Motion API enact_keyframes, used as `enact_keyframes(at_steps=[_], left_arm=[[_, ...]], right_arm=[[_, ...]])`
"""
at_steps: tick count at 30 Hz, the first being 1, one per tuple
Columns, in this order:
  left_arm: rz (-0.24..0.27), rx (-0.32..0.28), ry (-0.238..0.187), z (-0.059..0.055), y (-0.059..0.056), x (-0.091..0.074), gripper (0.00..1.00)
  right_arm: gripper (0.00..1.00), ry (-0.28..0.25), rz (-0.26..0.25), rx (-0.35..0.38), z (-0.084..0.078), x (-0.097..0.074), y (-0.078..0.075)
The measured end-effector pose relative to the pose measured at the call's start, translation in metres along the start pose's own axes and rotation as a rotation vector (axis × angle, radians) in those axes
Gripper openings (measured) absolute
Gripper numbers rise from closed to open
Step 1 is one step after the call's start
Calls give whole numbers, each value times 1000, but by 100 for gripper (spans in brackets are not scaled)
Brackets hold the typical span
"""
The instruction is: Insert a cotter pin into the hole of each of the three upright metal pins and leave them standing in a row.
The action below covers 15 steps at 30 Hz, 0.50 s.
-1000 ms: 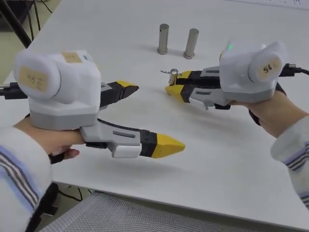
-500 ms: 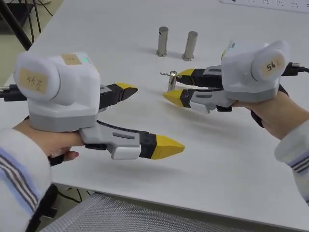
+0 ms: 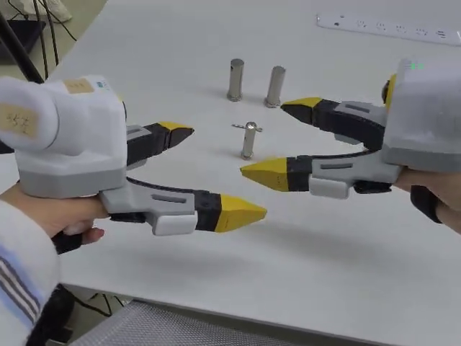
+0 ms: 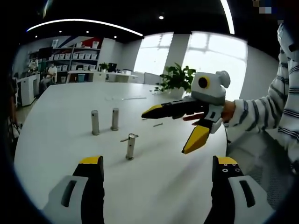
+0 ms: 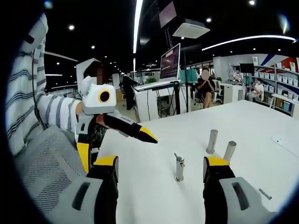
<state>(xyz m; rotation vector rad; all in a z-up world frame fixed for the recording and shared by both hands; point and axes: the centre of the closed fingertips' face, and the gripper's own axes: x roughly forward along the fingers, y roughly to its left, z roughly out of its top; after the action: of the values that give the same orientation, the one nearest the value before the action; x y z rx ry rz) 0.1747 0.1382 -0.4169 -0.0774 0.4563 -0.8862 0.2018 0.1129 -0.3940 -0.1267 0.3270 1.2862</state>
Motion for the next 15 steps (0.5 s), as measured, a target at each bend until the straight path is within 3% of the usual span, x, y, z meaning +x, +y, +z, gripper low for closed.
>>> enact_keyframes(at_steps=[4,6,9,15], left_arm=[[-7,13,14,-3,-1,1,96],[-10,13,10,-2,-2,1,95],[-13,8,8,-2,-1,2,94],[0,14,14,-2,6,0,95]], right_arm=[[81,-77,-40,56,15,-12,2],[81,-76,-38,55,16,-17,5],[89,-70,-65,59,17,-25,5],[96,-5,-165,60,6,-48,-3]])
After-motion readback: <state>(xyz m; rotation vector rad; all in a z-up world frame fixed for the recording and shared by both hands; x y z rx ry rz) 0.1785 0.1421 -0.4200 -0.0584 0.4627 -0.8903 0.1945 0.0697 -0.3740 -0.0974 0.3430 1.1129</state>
